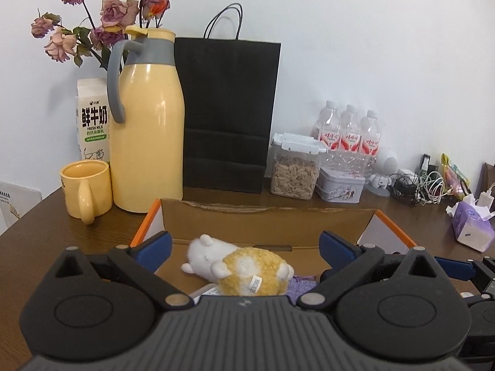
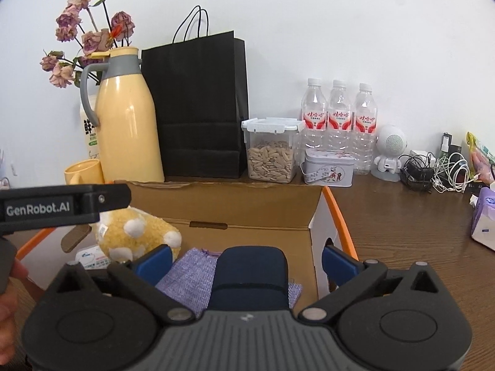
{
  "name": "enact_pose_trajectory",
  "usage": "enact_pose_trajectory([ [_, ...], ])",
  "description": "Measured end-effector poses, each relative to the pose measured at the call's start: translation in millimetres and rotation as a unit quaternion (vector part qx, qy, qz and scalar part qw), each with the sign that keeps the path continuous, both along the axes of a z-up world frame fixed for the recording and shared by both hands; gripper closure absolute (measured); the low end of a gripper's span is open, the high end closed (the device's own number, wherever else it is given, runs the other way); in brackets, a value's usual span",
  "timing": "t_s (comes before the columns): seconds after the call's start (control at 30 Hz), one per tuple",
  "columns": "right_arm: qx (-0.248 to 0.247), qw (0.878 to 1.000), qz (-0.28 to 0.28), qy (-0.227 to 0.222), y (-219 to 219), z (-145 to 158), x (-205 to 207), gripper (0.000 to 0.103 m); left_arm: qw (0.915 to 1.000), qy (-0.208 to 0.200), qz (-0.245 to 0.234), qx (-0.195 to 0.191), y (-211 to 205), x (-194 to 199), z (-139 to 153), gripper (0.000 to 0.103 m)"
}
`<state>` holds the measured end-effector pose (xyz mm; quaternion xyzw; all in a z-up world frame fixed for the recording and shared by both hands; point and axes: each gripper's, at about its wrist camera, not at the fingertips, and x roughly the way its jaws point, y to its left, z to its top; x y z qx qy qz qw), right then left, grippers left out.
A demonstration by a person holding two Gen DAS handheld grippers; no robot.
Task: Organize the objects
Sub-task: 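Lower the plush dog into the red box with left while right places the pouch, then withdraw both grippers from the red box toward the remaining items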
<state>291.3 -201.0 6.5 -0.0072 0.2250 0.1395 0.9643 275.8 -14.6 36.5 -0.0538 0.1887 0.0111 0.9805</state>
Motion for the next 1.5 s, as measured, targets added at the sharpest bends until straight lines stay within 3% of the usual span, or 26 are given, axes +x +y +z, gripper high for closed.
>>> enact_pose_trajectory([
  [0.4,0.015,0.998,0.018,-0.062,-11.1,44.9,-41.9,0.0,0.9994,-0.029,-0.016,-0.007,0.2,-43.2,35.8,0.0],
  [0.67,0.019,0.998,0.023,-0.063,-22.5,49.8,-81.2,0.0,0.9991,-0.025,-0.035,0.003,1.4,-85.3,38.3,0.0],
  [0.97,0.013,0.999,0.021,-0.035,-45.6,32.4,-125.0,0.0,0.9989,-0.013,-0.043,0.015,5.4,-133.6,27.9,0.0],
  [1.5,-0.019,0.999,0.005,0.041,-83.1,-20.2,-177.8,0.0,0.9983,0.052,-0.022,0.013,24.8,-183.7,-13.7,0.0],
])
